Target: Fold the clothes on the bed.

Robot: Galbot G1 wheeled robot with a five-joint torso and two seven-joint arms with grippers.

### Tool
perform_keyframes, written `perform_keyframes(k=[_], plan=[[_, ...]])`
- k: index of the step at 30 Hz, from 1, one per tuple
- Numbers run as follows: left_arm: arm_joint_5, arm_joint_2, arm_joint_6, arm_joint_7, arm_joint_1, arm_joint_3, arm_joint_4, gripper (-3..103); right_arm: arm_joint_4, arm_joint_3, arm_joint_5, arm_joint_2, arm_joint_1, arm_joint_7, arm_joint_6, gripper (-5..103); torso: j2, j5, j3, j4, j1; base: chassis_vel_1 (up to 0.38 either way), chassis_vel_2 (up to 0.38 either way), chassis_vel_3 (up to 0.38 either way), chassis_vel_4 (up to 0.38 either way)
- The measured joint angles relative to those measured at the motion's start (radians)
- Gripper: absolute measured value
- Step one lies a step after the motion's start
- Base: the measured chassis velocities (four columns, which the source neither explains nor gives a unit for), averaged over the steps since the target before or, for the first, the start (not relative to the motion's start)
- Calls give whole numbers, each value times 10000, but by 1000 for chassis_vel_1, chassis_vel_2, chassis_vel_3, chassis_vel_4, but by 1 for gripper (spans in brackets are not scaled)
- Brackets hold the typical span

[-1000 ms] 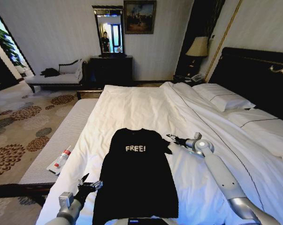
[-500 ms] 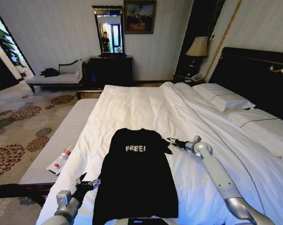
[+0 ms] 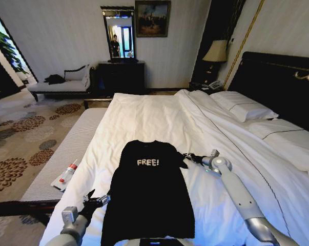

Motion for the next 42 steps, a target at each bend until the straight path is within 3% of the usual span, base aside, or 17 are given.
perform_keyframes(k=[4,8,30,42], plan=[[-336,17,46,-86,-54,-12,-70,99,-78,-54,-31,8,77,18,-3,20,0,0,0,1,0,0,0,0,0],[-543,44,115,-161,-185,-24,-123,99,-211,-54,-49,-32,154,31,-3,2,0,0,0,1,0,0,0,0,0],[-624,-19,123,-200,-297,-158,-142,99,988,157,-203,-735,156,85,350,0,0,-1,0,1,1,0,0,0,0],[-647,35,110,-206,-314,-573,-305,99,753,-29,-599,-1140,261,-72,438,0,1,2,0,0,1,0,0,0,0]])
